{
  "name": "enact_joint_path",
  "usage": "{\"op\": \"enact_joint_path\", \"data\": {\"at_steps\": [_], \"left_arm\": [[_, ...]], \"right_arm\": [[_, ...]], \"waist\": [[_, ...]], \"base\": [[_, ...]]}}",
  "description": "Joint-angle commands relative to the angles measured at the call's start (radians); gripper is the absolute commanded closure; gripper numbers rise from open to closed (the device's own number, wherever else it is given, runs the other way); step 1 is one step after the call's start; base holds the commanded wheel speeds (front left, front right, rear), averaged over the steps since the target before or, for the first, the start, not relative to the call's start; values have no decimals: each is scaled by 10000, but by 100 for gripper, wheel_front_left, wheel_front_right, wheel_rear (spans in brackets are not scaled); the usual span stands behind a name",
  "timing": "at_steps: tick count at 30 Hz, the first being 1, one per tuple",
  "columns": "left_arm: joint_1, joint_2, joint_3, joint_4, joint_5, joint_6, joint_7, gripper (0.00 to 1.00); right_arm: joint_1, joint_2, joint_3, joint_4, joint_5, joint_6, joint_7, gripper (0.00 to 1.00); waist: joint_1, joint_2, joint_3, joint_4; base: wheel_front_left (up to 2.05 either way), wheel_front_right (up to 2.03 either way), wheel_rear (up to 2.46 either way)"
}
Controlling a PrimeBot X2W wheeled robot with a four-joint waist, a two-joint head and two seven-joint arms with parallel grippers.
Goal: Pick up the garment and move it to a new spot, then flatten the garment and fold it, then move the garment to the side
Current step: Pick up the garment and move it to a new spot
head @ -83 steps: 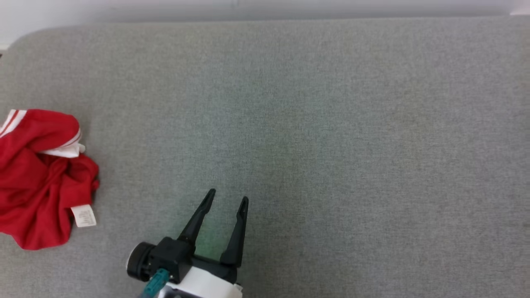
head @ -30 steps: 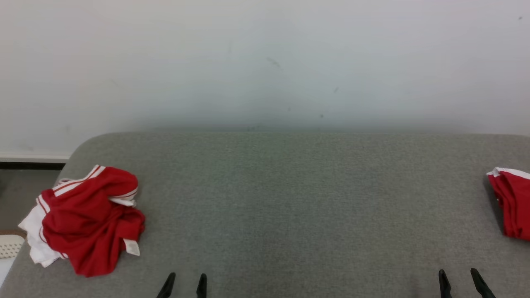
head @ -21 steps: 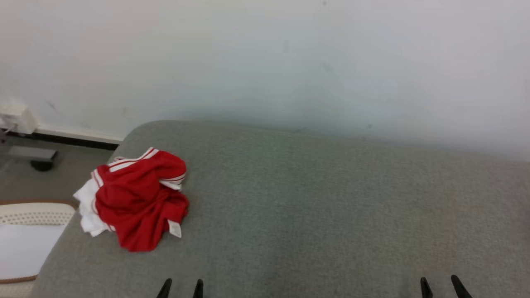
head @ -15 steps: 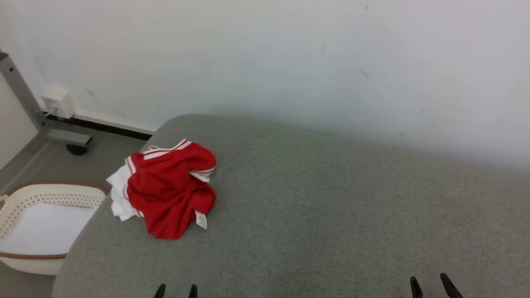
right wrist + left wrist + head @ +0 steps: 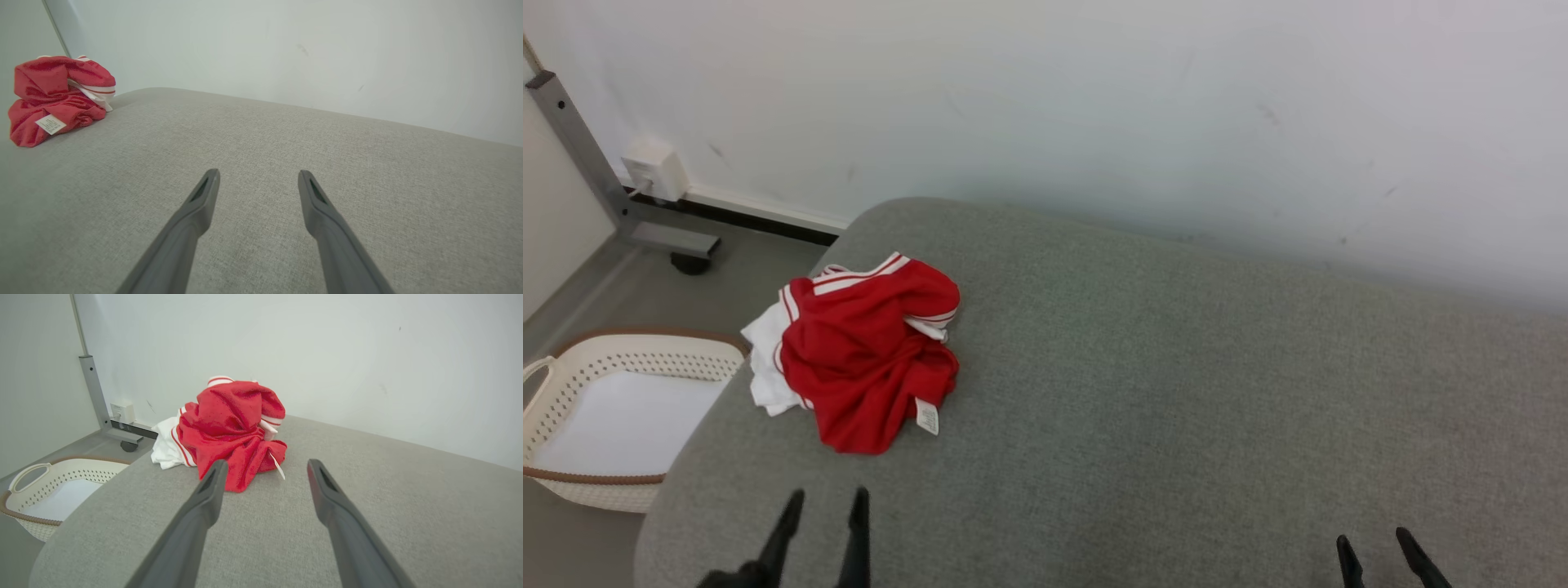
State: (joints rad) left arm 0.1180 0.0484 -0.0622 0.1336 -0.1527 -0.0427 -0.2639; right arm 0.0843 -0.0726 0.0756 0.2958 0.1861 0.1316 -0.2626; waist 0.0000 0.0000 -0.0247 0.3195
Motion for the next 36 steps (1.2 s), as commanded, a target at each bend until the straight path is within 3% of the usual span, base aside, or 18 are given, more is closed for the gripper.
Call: {"op": "enact_joint_path", "data": {"at_steps": [1,9,18,25,33,34,35,36], "left_arm": [[-484,105,198,-78,-86,-44,-5,0],[-3622,940,800,1755,-266,-368,157,0],[-7272,2116,874,3991,-12,-289,2066,0],[-8989,2407,672,5939,-130,-361,3703,0],[-9803,2129,342,7970,-71,-217,4407,0],[-9780,2138,326,8277,-102,-239,4534,53],[-9744,2107,319,8534,-164,-275,4639,96],[-9740,2088,351,8719,-246,-289,4659,100]], "right_arm": [[-195,-187,-53,-63,16,-21,-28,0],[-658,-914,-345,-391,-37,-21,-28,0],[-1230,-1644,-536,-731,-25,-21,-28,0],[-1607,-2136,-499,-947,103,-32,12,0],[-1604,-2430,-597,-887,231,-72,198,0],[-1583,-2413,-586,-867,239,-72,209,0],[-1557,-2395,-580,-840,237,-72,214,0],[-1539,-2356,-586,-826,241,-72,210,0]], "waist": [[0,0,357,-147],[0,0,1955,-460],[0,0,3580,-827],[0,0,4593,-1053],[0,0,5053,-1266],[0,0,5024,-1307],[0,0,4976,-1342],[0,0,4917,-1373]], "base": [[0,0,0],[0,0,0],[0,0,0],[0,0,0],[0,0,0],[0,0,0],[0,0,0],[0,0,0]]}}
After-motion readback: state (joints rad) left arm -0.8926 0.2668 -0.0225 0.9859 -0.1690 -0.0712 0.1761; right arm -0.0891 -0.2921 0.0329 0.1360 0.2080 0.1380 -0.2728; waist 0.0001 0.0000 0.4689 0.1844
